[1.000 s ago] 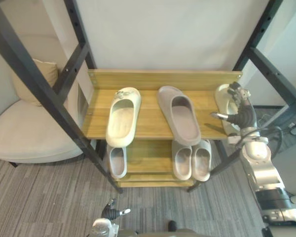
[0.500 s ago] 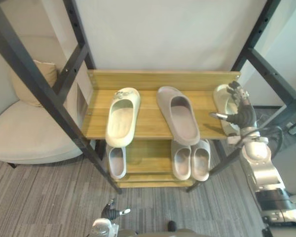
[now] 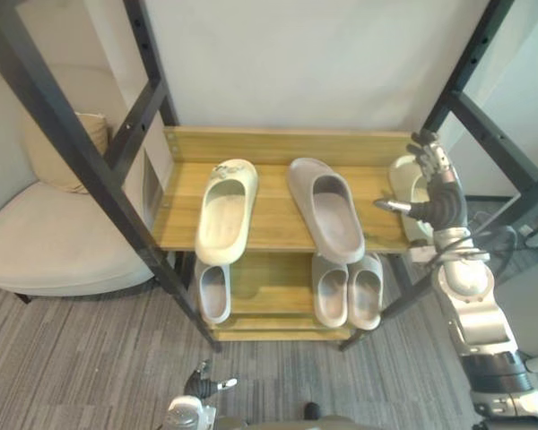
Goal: Organize the slippers on the shoe rack
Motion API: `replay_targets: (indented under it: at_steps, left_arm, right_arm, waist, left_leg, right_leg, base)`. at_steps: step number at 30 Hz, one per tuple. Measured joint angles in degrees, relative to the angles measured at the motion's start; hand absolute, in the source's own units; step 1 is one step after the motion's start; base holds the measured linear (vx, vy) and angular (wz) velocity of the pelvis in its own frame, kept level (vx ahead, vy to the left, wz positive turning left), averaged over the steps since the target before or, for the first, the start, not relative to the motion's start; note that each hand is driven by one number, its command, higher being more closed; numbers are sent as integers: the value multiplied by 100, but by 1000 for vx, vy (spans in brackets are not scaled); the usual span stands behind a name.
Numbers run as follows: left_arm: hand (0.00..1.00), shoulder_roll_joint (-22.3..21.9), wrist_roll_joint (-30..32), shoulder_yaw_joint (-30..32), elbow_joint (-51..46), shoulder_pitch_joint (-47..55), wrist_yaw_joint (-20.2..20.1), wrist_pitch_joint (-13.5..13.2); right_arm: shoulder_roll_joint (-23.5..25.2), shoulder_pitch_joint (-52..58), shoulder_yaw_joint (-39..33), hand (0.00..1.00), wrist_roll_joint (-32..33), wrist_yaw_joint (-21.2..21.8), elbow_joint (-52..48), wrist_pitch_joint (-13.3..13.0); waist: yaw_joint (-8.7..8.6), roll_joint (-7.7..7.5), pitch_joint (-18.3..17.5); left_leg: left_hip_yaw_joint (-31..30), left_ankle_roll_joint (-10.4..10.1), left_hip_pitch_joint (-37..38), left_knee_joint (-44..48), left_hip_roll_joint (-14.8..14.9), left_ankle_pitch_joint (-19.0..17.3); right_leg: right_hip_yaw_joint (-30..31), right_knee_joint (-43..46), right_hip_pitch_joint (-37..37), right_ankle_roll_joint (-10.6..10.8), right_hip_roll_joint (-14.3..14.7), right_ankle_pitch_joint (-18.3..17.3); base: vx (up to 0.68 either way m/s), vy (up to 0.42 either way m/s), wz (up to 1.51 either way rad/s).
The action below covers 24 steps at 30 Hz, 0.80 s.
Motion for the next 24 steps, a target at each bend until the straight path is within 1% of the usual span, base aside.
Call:
replay_targets:
  at_steps: [4,6,8,11,13,15,20,24]
  left_arm:
    - [0,0,-51,-4,6,0,-2,-2]
    - [0,-2,-59,-4,1,0,-2,-7]
    - [0,-2,-80,-4,1,0,-3,-8]
    - [0,-3,-163,-3,-7,0,-6,-9]
    - [0,-4,-167,3,-37,0,-9,-11]
    - [0,-10,-167,4,-68,0,-8,-11]
    - [0,-12,-170,8,-79,0,-11,-14]
    - [0,-10,-182,10,-128,0,-11,-27]
  right_arm:
    - [-153,-263,190,0,12,77,487,62]
    - [-295,-467,443,0,13,129,777,109]
    - [-320,-592,521,0,14,152,940,120]
    - [-409,-796,647,0,27,170,1276,142]
    - [-538,-974,818,0,29,193,1566,179]
    - [-559,-1174,946,0,51,241,1765,214]
    - [-647,-1474,1223,0,56,322,2014,231]
    - [-728,-1744,1430,0,61,377,2311,238]
  waist:
    - [12,-2,-1]
    - [32,-2,-1]
    - [41,-3,-1]
    - [82,-8,-3]
    - [136,-28,-13]
    - [180,-32,-14]
    - [204,-36,-12]
    - [279,-57,1]
  left_leg:
    - [6,-7,-14,0,-1,4]
    - [-12,-13,-22,1,0,8]
    - [-24,-15,-27,2,0,9]
    - [-93,-24,-59,8,-7,16]
    - [-160,-36,-92,5,-8,31]
    - [-169,-43,-107,3,-1,36]
    - [-197,-47,-119,-1,2,48]
    - [-221,-53,-140,1,-7,61]
  right_leg:
    - [1,0,-15,-1,6,3]
    - [-14,-2,-15,-3,7,6]
    - [-23,-4,-15,-2,7,14]
    - [-85,-10,-15,-2,1,23]
    - [-132,-18,-18,-9,-3,28]
    - [-141,-59,-14,-30,3,62]
    - [-158,-195,49,-28,4,162]
    - [-172,-194,41,-28,-1,163]
  base:
    - [0,0,-2]
    - [0,0,4]
    - [0,0,4]
    - [-1,-2,12]
    - [-3,-12,14]
    - [-2,-6,3]
    - [-2,0,2]
    - [-11,-4,2]
